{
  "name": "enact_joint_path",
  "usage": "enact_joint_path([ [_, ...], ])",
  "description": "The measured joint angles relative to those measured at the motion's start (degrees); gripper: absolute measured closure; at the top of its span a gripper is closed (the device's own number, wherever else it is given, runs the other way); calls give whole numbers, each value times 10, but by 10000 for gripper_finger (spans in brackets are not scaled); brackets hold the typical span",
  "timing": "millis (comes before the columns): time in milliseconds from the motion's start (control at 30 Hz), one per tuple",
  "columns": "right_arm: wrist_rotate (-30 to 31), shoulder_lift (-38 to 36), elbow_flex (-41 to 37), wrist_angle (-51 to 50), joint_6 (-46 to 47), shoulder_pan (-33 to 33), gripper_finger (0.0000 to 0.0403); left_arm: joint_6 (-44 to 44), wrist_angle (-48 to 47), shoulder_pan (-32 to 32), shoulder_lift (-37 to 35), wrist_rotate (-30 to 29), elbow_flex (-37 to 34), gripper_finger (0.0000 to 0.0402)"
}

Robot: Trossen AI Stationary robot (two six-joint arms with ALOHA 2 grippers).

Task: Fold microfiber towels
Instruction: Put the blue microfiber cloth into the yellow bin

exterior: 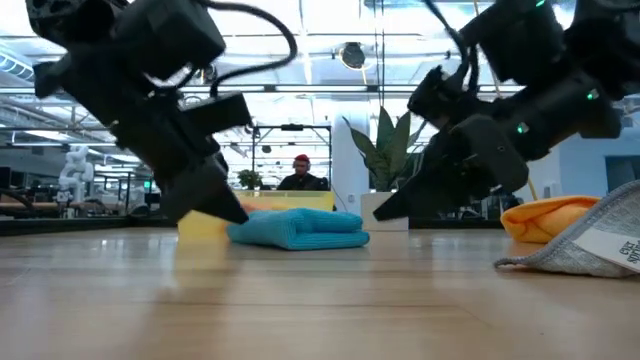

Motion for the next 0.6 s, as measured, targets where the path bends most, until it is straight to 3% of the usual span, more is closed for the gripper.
enact_joint_path([
  [133,9,-11,1,21,-73,12,398,-1,-11,-17,-37,20,0,382],
  [267,-54,-11,24,8,-159,10,377,-1,-4,-32,-76,36,1,384],
  [433,-79,-11,80,-74,-257,-6,311,8,48,-14,-82,92,1,397],
  [600,-106,18,137,-171,-364,-24,247,4,50,28,-72,91,0,392],
])
